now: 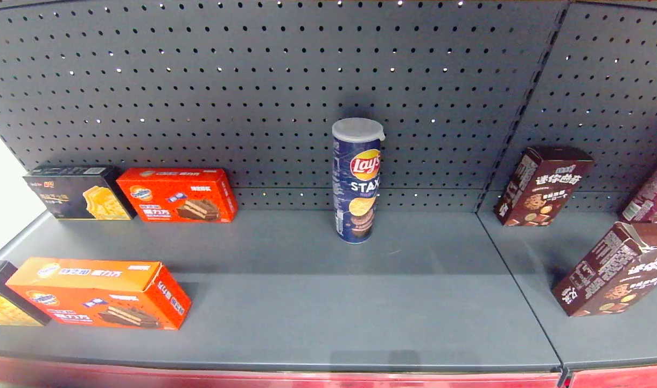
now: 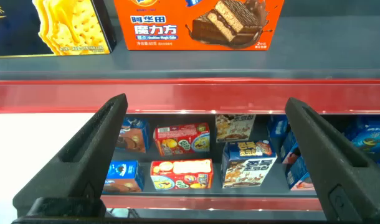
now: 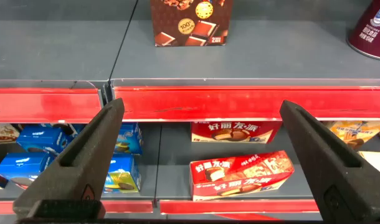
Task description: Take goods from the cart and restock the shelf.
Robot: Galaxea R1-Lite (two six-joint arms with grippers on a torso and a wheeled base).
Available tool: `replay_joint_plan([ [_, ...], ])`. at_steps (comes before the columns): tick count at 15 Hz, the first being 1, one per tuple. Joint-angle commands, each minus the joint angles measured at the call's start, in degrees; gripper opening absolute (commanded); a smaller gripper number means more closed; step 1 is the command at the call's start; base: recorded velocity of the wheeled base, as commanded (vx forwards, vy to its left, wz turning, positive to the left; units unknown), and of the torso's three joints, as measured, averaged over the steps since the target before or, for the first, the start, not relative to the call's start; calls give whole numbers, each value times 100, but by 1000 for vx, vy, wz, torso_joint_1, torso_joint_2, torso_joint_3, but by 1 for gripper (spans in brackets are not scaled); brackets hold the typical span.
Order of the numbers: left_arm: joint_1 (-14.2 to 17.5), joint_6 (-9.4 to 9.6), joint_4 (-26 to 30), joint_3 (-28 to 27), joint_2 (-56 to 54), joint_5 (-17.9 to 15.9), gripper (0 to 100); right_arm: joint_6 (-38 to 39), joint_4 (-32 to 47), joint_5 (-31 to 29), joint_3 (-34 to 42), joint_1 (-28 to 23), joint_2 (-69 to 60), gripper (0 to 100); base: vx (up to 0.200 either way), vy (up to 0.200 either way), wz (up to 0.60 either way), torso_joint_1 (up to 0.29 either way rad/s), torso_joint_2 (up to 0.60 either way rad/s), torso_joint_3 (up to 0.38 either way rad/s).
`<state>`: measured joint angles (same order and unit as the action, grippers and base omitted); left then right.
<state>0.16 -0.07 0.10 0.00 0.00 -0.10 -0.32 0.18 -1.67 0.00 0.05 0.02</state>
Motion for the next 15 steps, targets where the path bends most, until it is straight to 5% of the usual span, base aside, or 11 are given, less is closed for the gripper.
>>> replay_joint_plan([
  [1, 2, -1, -1, 0, 9, 1, 100, -3, -1, -9, 0, 4, -2, 100, 0, 0, 0, 0, 0, 0],
  [9, 2, -10, -1, 0, 9, 1, 100, -12, -1, -9, -9, 4, -2, 100, 0, 0, 0, 0, 0, 0],
  [15, 2, -1, -1, 0, 9, 1, 100, -12, -1, -18, -9, -5, -2, 100, 0, 0, 600, 6, 3, 4],
])
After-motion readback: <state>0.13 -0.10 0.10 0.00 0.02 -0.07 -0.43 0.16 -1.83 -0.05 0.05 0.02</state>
